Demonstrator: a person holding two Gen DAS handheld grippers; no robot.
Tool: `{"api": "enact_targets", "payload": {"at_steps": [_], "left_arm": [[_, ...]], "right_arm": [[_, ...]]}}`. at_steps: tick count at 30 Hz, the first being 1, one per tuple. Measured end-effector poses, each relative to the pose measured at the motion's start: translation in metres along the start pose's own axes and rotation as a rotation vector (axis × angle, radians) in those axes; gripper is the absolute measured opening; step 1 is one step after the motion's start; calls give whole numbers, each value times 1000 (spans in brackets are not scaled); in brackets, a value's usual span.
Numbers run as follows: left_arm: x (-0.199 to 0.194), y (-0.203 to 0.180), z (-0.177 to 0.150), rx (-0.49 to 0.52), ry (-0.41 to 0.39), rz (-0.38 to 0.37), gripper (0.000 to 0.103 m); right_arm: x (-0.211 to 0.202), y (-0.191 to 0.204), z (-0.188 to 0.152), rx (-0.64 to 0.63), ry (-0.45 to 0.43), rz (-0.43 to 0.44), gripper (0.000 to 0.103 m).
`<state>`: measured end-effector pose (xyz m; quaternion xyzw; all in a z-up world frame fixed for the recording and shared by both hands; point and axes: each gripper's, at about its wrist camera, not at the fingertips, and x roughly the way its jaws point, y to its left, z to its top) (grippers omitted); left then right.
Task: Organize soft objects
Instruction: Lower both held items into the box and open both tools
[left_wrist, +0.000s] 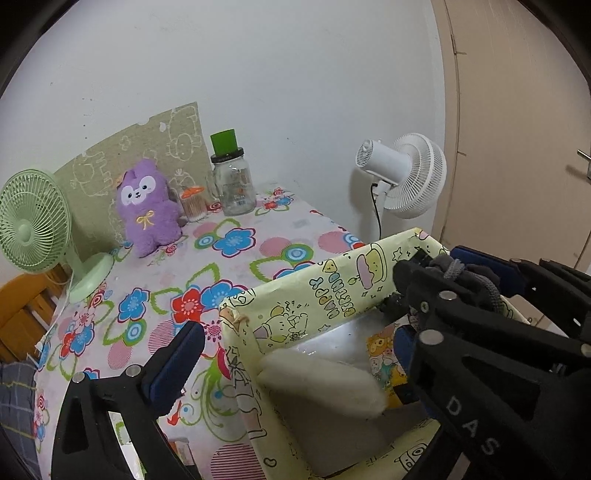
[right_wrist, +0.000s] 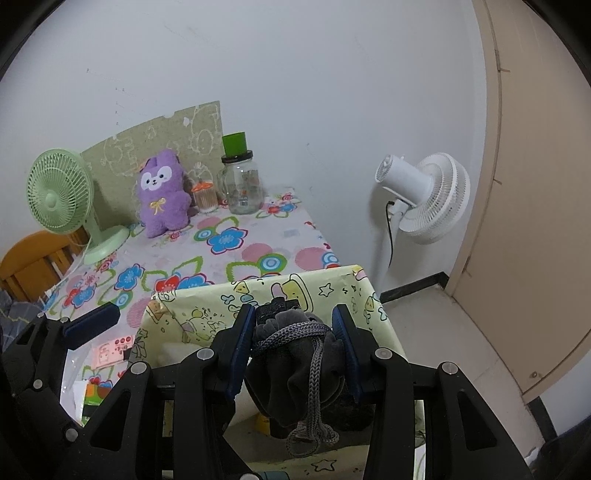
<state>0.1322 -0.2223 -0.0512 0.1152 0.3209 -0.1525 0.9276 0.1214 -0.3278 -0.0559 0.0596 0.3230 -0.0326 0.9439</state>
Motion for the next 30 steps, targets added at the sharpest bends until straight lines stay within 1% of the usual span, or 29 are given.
{"api": "enact_targets", "payload": {"at_steps": [4,5,7,9,11,21,30], "left_arm": [[1,2,0,-3,4,-4,103],[1,3,0,-5,5,-2,103],[1,5,-1,-3,9,4,103],[1,7,-2,-7,14,7,103],[1,9,-3,-14,17,6,103],[-12,26,-10,-42,10,16,103],[-31,42,-18,-62,-8,23,103]], "right_arm": [[5,4,0,-6,5,9,49],[7,5,0,-7,6,12,52],[9,7,0,-8,13,21,59],[10,9,0,-7,18,24,74],[8,11,0,-11,20,20,79],[-5,25,-2,-16,2,-10,92],[-24,43,-5,-32,-40,-31,98]]}}
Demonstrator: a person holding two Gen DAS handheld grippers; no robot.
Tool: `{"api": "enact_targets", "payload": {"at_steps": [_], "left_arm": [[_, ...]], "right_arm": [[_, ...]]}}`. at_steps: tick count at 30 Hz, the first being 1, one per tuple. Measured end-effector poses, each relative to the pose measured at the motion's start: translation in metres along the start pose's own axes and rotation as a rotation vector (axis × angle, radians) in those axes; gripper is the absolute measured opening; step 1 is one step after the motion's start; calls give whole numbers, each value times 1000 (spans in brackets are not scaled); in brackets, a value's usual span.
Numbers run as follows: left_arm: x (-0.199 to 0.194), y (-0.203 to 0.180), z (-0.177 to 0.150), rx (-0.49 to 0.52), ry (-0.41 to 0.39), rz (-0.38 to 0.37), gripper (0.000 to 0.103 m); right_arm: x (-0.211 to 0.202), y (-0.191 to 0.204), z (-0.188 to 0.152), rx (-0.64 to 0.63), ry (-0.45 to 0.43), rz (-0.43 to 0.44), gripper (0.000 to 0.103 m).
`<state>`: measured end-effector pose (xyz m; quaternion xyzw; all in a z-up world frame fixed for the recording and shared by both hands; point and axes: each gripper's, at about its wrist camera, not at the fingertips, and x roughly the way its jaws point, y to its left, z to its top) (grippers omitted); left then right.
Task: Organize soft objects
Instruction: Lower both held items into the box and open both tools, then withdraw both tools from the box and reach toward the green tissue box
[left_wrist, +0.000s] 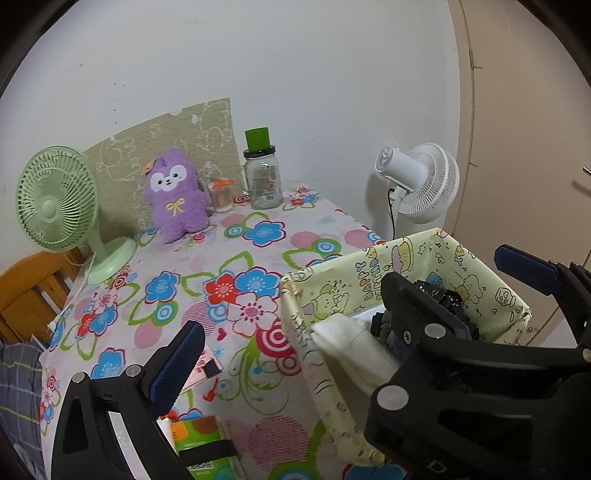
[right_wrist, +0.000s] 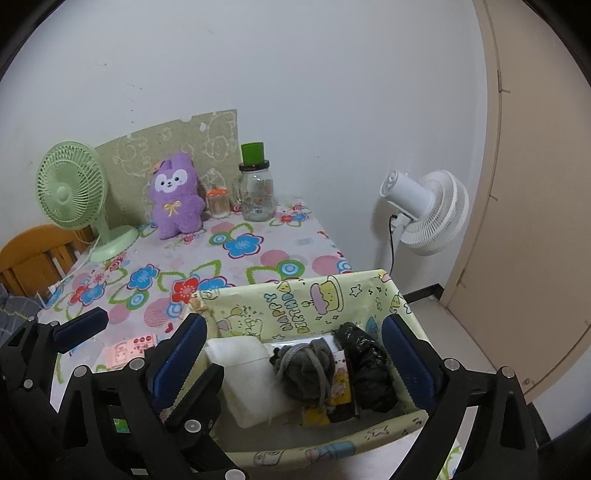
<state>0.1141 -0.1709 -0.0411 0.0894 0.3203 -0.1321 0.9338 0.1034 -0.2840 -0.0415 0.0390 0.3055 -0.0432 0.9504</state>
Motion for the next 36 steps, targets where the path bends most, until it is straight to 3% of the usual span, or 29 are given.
{"api": "enact_targets", "payload": {"at_steps": [13,36], "left_arm": [[-27,23,-12,-29,-29,15,103],[-69,65,-36,-69,-69,36,103]], "right_arm": [[-26,24,-2,-18,-26,-19,100],[-63,74,-16,-56,-63,27,100]]}}
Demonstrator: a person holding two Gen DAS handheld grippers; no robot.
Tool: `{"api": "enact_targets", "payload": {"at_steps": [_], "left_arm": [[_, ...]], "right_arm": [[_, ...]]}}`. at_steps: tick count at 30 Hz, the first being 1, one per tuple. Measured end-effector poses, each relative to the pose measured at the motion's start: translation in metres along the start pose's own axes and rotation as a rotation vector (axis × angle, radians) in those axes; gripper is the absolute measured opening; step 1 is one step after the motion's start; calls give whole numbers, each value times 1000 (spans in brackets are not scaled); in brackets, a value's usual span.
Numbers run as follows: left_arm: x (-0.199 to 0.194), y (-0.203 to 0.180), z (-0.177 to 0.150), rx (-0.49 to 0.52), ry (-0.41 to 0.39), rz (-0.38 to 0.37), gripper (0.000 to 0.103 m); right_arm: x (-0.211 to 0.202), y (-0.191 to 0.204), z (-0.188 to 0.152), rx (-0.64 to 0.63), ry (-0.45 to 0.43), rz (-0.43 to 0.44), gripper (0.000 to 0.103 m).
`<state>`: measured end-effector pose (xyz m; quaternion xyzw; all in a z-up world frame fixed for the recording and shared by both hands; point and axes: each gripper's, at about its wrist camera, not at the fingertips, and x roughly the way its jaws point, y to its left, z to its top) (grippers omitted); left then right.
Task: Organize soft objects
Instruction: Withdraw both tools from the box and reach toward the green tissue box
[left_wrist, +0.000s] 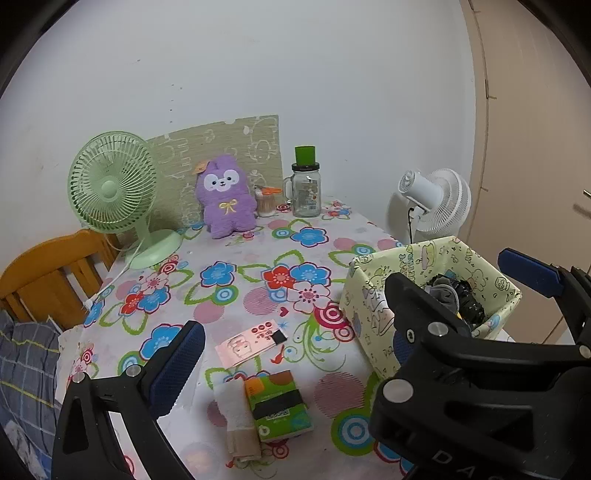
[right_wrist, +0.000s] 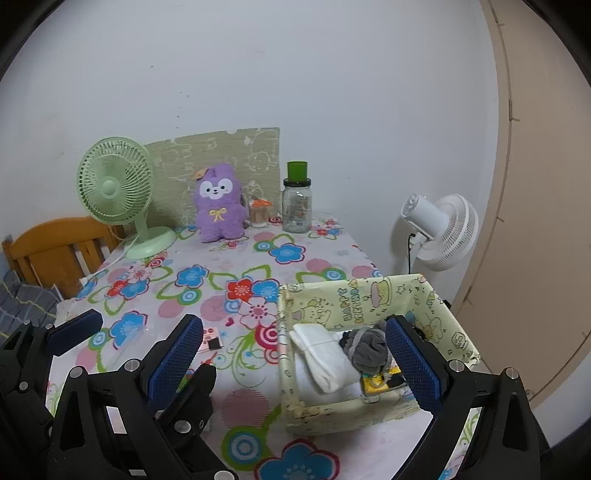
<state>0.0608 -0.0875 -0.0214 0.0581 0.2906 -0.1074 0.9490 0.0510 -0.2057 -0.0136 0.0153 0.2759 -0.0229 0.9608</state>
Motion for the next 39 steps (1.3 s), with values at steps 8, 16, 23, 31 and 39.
{"api": "enact_targets", "payload": {"at_steps": [8,16,23,31,39], "left_arm": [[-4,15,-8,-12,7,9,101],[-3,30,-16,-24,20,21,99],[1,45,-24,-48,46,15,93],[6,60,-36,-65,79,31,88],[18,73,-47,-85,121,45,84]], "right_arm": [[-2,17,-4,-3,8,25,100],[1,34,-10,-18,19,45,100],[6,48,-15,-28,37,67,100],[16,65,-22,-52,55,83,100],[27,78,-32,-55,86,106,100]]}}
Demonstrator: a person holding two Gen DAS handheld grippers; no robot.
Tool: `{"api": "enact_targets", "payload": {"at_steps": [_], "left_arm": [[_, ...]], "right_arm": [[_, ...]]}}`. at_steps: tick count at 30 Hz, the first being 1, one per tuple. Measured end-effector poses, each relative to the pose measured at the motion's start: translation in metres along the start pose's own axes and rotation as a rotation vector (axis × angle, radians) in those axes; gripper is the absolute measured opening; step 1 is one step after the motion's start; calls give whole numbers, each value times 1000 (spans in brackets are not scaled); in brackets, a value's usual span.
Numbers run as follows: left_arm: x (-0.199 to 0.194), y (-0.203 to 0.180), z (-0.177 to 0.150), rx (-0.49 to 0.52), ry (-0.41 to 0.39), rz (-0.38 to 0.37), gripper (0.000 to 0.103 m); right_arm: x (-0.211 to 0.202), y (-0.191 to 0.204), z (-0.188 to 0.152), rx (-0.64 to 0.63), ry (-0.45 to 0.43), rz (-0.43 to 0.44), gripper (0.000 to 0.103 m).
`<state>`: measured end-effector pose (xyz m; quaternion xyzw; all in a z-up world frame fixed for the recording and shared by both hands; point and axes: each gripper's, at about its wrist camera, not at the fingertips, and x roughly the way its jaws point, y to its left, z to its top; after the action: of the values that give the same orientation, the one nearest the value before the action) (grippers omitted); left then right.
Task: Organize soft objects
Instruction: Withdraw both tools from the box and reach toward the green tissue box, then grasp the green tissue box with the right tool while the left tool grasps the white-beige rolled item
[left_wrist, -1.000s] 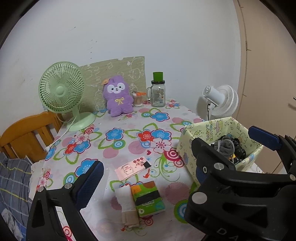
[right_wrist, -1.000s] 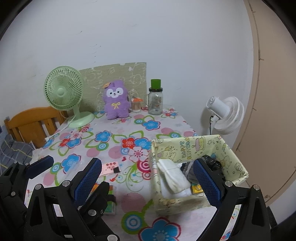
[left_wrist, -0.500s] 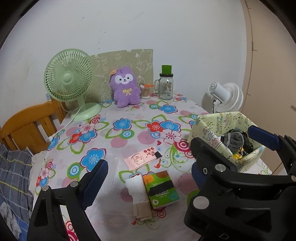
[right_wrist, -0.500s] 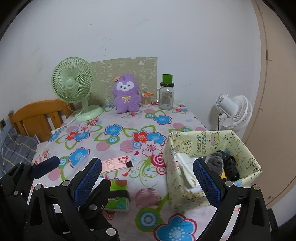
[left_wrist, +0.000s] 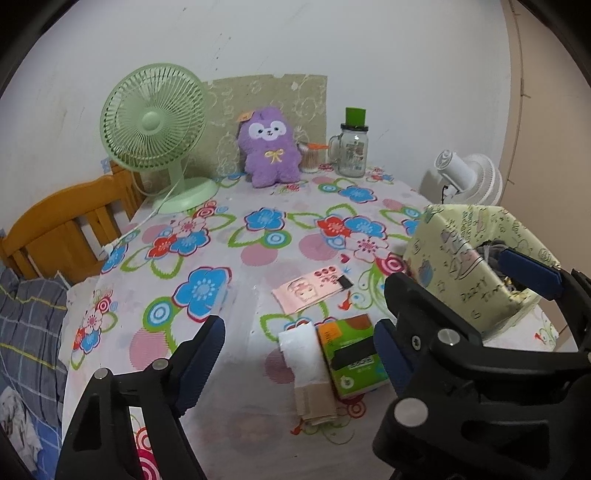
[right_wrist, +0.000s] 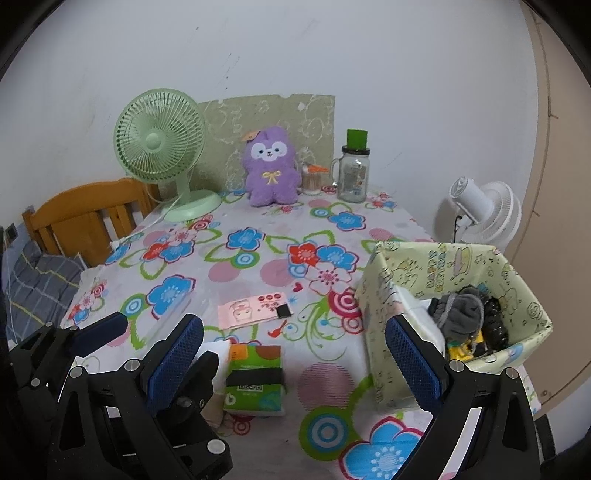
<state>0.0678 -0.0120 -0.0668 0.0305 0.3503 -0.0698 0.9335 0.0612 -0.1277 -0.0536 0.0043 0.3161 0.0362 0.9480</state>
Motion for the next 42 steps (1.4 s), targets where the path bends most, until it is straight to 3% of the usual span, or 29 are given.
{"api": "enact_targets", "payload": {"at_steps": [26,42], "left_arm": [[43,26,-21,-53,123,-8,76],[64,31,-35,-57,196,3,76]], "right_arm": [[46,26,-17,-53,109,27,100],[82,33,-34,-41,226,64,100]]}}
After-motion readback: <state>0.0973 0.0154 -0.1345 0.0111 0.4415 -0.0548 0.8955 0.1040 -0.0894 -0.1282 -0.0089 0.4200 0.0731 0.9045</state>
